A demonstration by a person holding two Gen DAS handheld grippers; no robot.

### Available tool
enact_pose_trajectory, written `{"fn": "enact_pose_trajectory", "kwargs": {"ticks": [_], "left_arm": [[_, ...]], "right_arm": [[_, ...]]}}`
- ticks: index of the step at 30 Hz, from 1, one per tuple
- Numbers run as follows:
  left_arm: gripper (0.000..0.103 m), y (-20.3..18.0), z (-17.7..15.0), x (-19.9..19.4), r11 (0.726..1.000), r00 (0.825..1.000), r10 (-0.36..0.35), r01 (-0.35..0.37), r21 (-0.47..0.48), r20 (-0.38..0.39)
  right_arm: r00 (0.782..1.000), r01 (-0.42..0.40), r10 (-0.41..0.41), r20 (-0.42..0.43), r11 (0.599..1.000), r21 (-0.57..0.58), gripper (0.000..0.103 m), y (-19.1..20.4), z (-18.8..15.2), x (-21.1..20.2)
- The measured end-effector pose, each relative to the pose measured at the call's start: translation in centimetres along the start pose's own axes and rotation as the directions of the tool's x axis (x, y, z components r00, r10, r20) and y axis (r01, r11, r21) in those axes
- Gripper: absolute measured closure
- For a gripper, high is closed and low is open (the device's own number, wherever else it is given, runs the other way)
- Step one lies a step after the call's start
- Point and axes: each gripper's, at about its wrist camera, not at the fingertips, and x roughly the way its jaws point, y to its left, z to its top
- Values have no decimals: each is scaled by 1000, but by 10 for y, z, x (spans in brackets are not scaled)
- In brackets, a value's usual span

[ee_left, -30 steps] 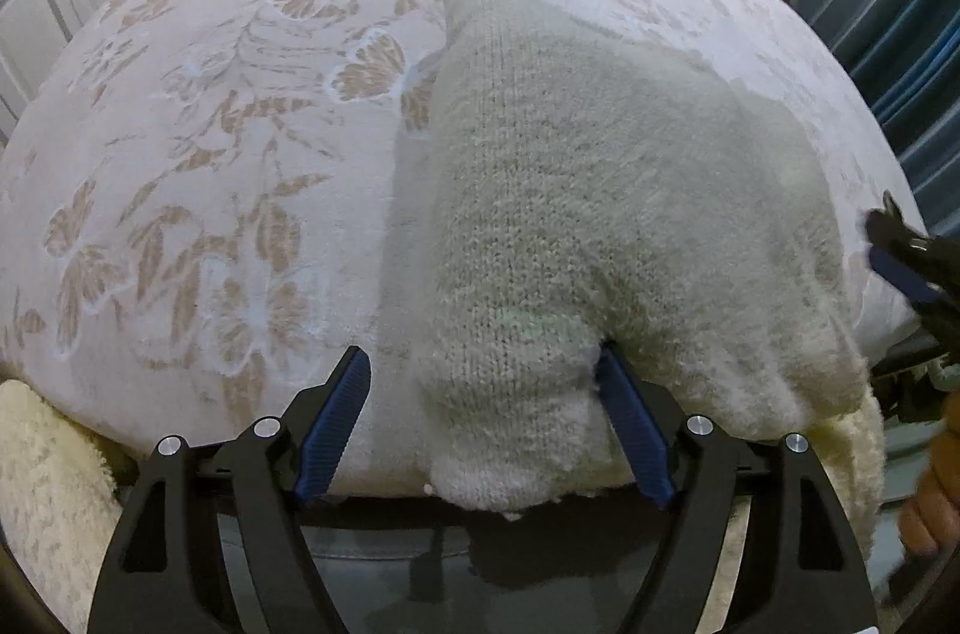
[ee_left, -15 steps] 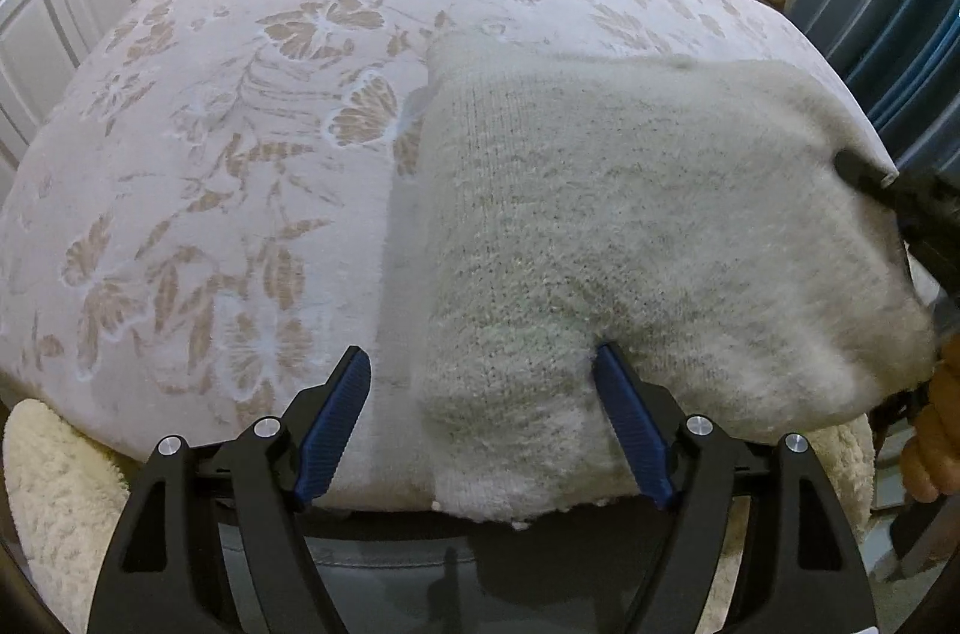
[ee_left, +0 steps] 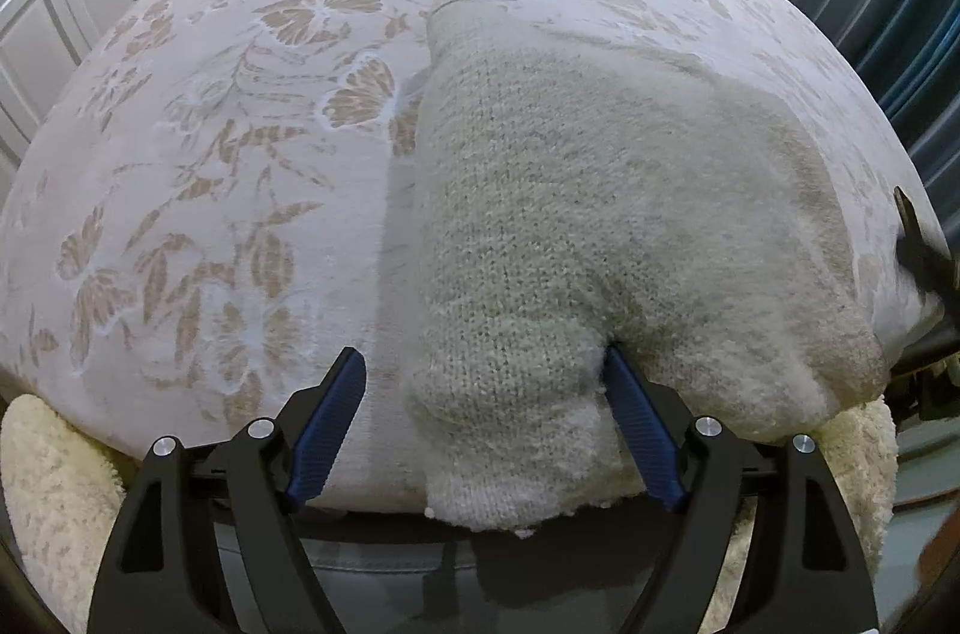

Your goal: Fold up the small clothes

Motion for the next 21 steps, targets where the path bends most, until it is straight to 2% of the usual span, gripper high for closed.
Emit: {"fn": "enact_pose_trajectory", "kwargs": {"ticks": [3, 4, 6, 11, 12, 15, 18, 19, 21], "left_arm": [[20, 2, -1, 1, 1000, 1000, -4, 4, -7, -2], [20, 1, -2, 2, 1000, 1000, -8, 8, -6, -10], [20, 1, -3, 3, 1000, 1000, -7, 7, -3, -11], [21, 5, -4, -6, 999, 1000, -22, 22, -31, -5], [21, 5, -4, -6, 999, 1000, -21, 21, -31, -6], [20, 5, -7, -3, 1000, 1000, -19, 18, -18, -15], [21, 4, -9, -11, 1000, 1000, -18, 18, -21, -12], [21, 4, -9, -14, 1000, 1000, -14, 14, -13, -8], [21, 6, -9, -21, 1000, 1000, -17, 17, -15, -4]], "right_arm": [[988, 106, -113, -100, 991, -78, 86, 4, -32, 36], [984, 109, -118, -132, 991, -74, 88, 0, -40, 50], [986, 100, -106, -128, 994, -54, 88, -2, -42, 54], [995, 85, -86, -44, 996, -27, 85, 7, -23, 16], [994, 100, -102, -43, 994, -35, 84, 7, -23, 17], [979, 156, -164, -119, 985, -73, 84, -5, -34, 48], [983, 151, -158, -92, 986, -72, 84, -3, -33, 39], [986, 145, -149, -74, 987, -64, 80, 0, -31, 32], [993, 115, -115, -21, 993, -34, 61, 1, -25, 19]]}}
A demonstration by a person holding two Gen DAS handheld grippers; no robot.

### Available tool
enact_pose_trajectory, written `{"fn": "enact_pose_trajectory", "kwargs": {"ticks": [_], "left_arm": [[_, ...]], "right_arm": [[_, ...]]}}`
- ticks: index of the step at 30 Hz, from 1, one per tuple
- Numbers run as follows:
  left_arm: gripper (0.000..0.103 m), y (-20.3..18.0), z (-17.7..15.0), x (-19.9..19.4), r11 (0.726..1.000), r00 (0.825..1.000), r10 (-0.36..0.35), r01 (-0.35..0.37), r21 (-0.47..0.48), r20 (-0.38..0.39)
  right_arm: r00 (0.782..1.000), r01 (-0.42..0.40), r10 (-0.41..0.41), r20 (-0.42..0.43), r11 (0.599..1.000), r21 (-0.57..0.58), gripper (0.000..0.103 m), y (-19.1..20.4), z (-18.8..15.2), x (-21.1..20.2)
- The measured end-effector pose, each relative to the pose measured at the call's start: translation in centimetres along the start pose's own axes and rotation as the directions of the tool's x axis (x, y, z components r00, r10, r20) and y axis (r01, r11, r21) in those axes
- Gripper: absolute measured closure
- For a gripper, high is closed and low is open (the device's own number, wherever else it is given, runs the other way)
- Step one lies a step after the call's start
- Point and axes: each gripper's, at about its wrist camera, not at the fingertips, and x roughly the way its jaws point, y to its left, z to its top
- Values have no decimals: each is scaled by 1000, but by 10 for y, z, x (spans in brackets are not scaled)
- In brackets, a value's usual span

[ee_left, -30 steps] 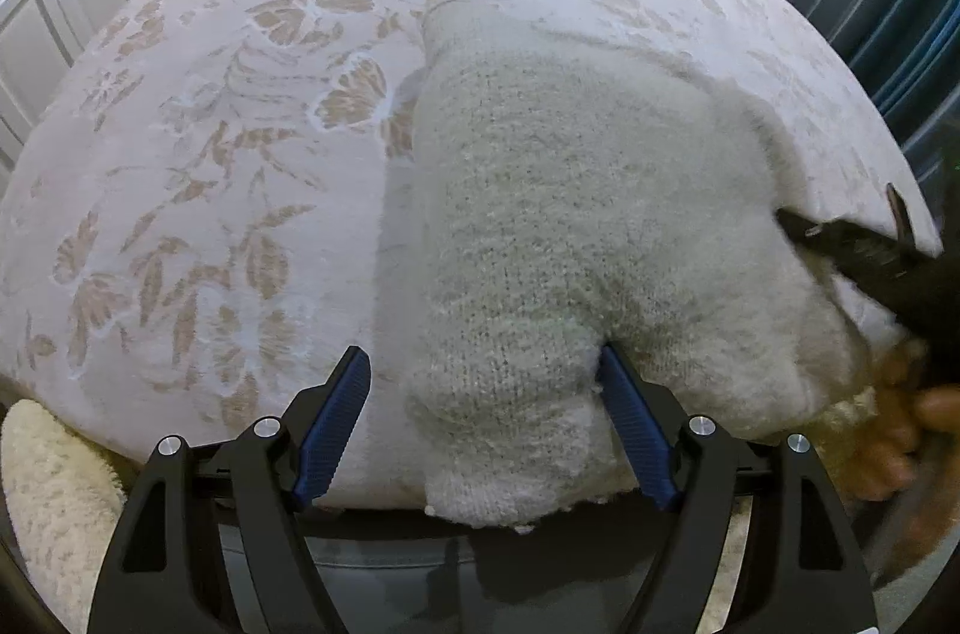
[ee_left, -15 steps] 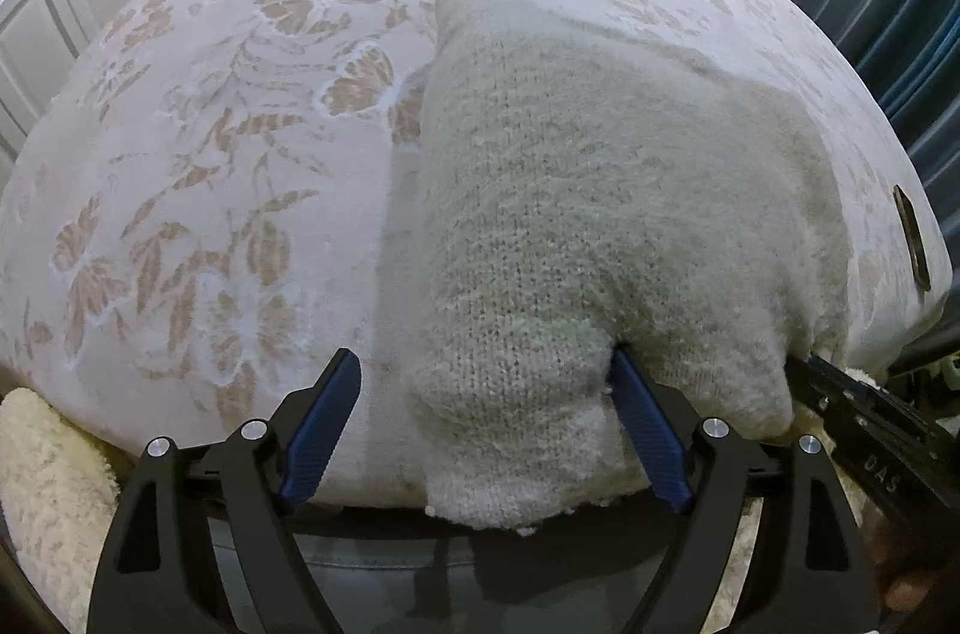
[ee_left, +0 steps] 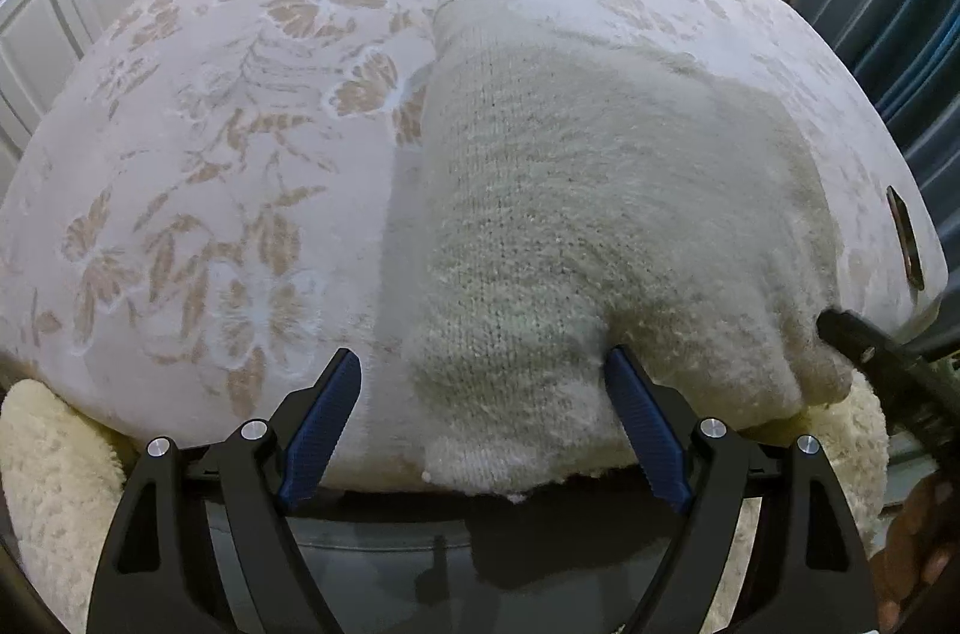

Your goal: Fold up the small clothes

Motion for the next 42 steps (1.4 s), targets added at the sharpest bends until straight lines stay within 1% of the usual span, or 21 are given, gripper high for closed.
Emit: {"fn": "enact_pose_trajectory", "kwargs": {"ticks": [1, 2, 4, 5, 7, 10, 14, 15, 19, 21, 23, 26, 28, 30, 32, 33, 37, 42], "left_arm": [[21, 0, 0, -1, 1000, 1000, -4, 4, -8, 0], [21, 1, 0, -2, 1000, 1000, -12, 12, -18, -2], [21, 0, 4, -5, 1000, 1000, -20, 19, -22, -7], [21, -2, 5, -5, 1000, 1000, -18, 18, -22, -3], [21, -7, 7, -5, 1000, 1000, -14, 14, -17, 11], [21, -17, 17, 0, 1000, 1000, -17, 17, -12, 15], [20, -22, 32, 12, 1000, 1000, -18, 18, -6, 12], [18, -23, 34, 14, 1000, 1000, -15, 15, -4, 12], [13, -28, 42, 26, 1000, 1000, 7, -7, -6, 16], [7, -26, 45, 33, 1000, 1000, 4, -4, -19, 14], [5, -21, 48, 41, 999, 1000, -14, 15, -46, 1], [5, -12, 49, 54, 992, 996, -85, 83, -98, -14], [5, -8, 49, 61, 983, 991, -135, 132, -124, -15], [5, -1, 49, 68, 969, 981, -194, 189, -158, -17], [5, 1, 50, 73, 960, 975, -222, 215, -179, -16], [5, 0, 50, 74, 960, 975, -223, 217, -177, -13], [5, -9, 52, 76, 973, 981, -193, 193, -126, 11], [5, -11, 51, 77, 978, 983, -180, 183, -99, 35]], "right_arm": [[1000, 3, -3, 15, 1000, 6, 45, -1, 1, -2], [999, 19, -20, 41, 1000, 11, 38, -4, 4, -4], [998, 41, -41, 41, 999, 18, 37, -8, 8, -1], [999, 40, -41, 27, 999, 34, 34, -13, 11, 4], [1000, 25, -26, 5, 998, 63, 33, -21, 14, 17], [999, 17, -15, -29, 997, 78, 33, -25, 15, 30], [999, 1, 1, -37, 998, 66, 25, -24, 14, 43], [999, -8, 10, -35, 998, 62, 25, -24, 15, 46], [998, -46, 49, -40, 996, 75, 16, -30, 16, 58], [995, -82, 87, -48, 991, 105, 15, -37, 16, 63], [991, -114, 122, -52, 985, 129, 12, -42, 16, 67], [986, -147, 156, -52, 978, 147, 10, -45, 17, 72], [984, -162, 170, -45, 976, 144, 9, -45, 18, 73], [983, -169, 177, -45, 975, 141, 8, -44, 20, 75], [982, -178, 185, -40, 974, 137, 7, -43, 22, 78], [981, -182, 188, -37, 974, 134, 7, -42, 22, 79], [981, -188, 192, -27, 975, 121, 7, -38, 26, 83], [982, -188, 190, -15, 977, 103, 6, -31, 34, 89]]}}
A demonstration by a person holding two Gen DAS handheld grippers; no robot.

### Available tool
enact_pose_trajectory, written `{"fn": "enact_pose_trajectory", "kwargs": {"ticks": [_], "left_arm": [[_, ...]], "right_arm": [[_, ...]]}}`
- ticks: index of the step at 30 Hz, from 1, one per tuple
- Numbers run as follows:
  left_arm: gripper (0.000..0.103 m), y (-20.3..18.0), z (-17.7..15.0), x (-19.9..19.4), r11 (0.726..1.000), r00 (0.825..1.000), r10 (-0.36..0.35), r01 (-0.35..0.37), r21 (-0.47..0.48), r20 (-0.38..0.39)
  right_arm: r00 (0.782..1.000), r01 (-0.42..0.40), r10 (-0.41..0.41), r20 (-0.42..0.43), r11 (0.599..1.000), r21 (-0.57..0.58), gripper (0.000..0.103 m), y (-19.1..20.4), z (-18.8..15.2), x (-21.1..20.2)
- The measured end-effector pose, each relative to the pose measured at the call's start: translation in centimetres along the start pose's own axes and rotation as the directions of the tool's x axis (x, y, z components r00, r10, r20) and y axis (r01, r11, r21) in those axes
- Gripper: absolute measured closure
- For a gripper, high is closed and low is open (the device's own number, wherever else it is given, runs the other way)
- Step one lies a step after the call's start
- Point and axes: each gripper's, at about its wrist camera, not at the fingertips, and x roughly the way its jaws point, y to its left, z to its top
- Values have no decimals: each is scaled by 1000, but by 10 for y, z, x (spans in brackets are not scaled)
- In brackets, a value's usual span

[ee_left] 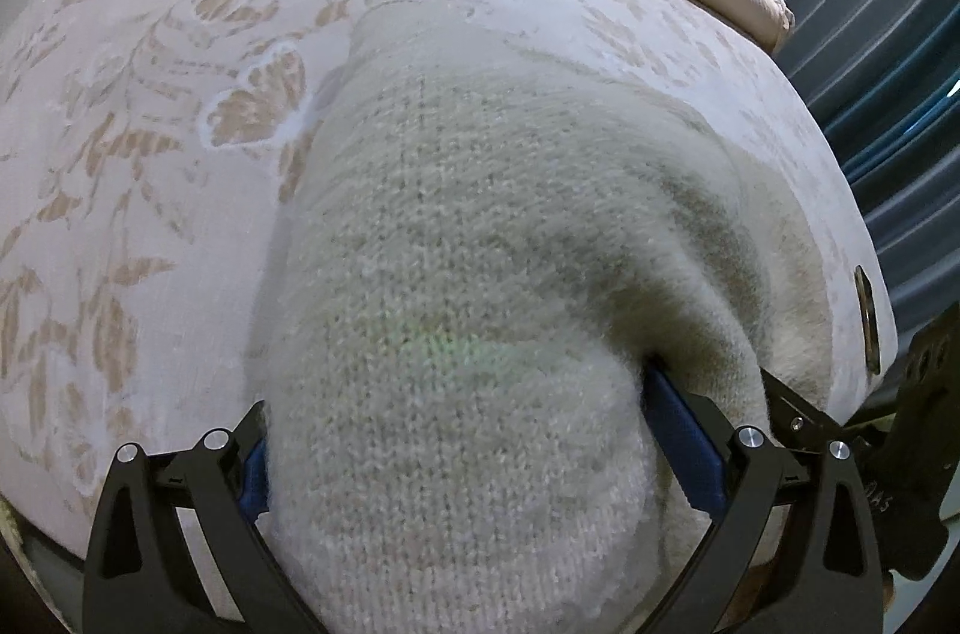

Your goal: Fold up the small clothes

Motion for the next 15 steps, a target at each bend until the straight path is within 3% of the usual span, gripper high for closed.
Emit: {"fn": "enact_pose_trajectory", "kwargs": {"ticks": [9, 13, 15], "left_arm": [[5, 3, 1, 0, 1000, 1000, -20, 20, 10, 2], [10, 5, 6, -4, 997, 996, -71, 69, -30, -50], [28, 5, 8, -13, 994, 992, -106, 105, -31, -62]], "right_arm": [[999, -36, 36, 11, 999, 4, 10, 2, 6, 6], [997, -83, 84, 0, 995, 58, 41, -3, 11, 1], [997, -76, 77, -5, 995, 65, 59, 0, 12, -6]]}}
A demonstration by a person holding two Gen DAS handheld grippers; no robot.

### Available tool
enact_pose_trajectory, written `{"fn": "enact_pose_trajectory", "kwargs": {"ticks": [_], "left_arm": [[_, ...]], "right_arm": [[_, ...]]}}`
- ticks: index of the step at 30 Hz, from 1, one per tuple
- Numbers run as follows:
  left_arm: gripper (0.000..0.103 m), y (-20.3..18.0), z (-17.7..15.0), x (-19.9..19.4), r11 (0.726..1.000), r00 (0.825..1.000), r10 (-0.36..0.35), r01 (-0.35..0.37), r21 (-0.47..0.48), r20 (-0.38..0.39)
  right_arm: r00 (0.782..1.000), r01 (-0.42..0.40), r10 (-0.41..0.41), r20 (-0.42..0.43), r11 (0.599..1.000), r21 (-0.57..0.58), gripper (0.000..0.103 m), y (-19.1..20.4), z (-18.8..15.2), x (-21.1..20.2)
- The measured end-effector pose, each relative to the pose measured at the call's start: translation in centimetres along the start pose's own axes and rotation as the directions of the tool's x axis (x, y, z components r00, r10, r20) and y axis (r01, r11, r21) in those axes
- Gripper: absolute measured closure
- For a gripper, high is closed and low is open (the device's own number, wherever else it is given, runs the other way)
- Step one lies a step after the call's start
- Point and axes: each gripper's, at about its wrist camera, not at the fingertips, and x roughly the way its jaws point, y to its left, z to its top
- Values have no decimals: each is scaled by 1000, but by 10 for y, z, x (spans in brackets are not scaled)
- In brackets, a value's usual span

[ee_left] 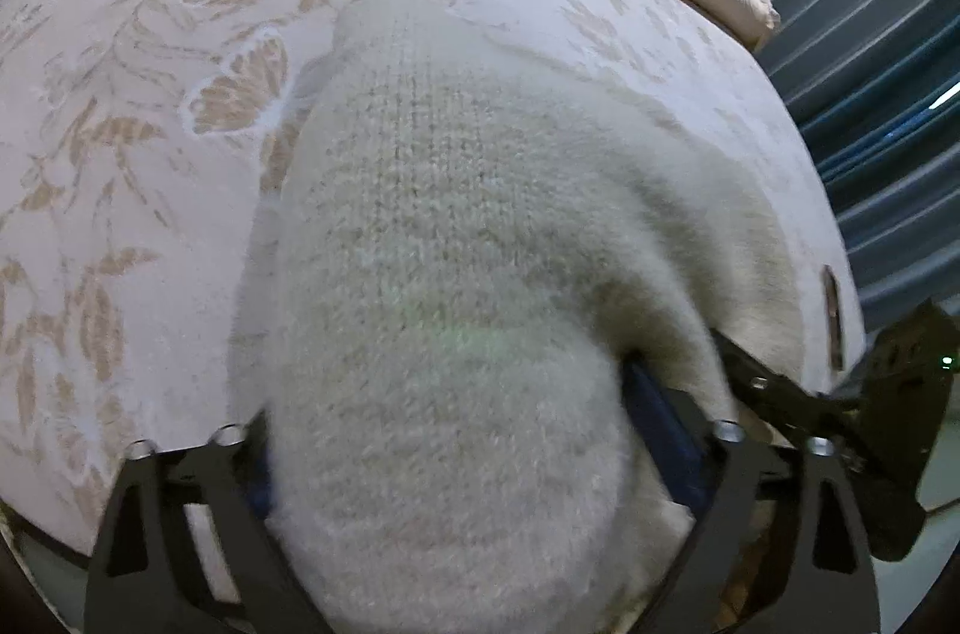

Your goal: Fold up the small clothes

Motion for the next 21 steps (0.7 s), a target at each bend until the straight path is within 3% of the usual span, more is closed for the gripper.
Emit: {"fn": "enact_pose_trajectory", "kwargs": {"ticks": [1, 3, 7, 12, 16, 21], "left_arm": [[33, 0, 0, -6, 1000, 1000, -25, 25, 4, -1], [54, 0, 3, -22, 996, 996, -91, 91, 5, -1], [61, -3, 3, -64, 976, 976, -217, 216, 12, 14], [61, -23, 1, -139, 947, 943, -308, 293, 129, 124], [61, -38, 13, -212, 915, 889, -378, 317, 249, 257], [61, -37, 39, -291, 888, 813, -420, 277, 368, 402]], "right_arm": [[1000, 6, -6, 2, 1000, 5, 66, 3, 0, -5], [999, -22, 21, 29, 1000, 20, 69, 13, 0, -26], [994, -71, 71, 87, 998, -4, 71, 39, -6, -68], [970, -103, 124, 211, 989, -105, 71, 85, -14, -136], [926, -144, 201, 321, 971, -193, 71, 127, -5, -187], [845, -202, 341, 413, 917, -343, 69, 196, 19, -224]]}}
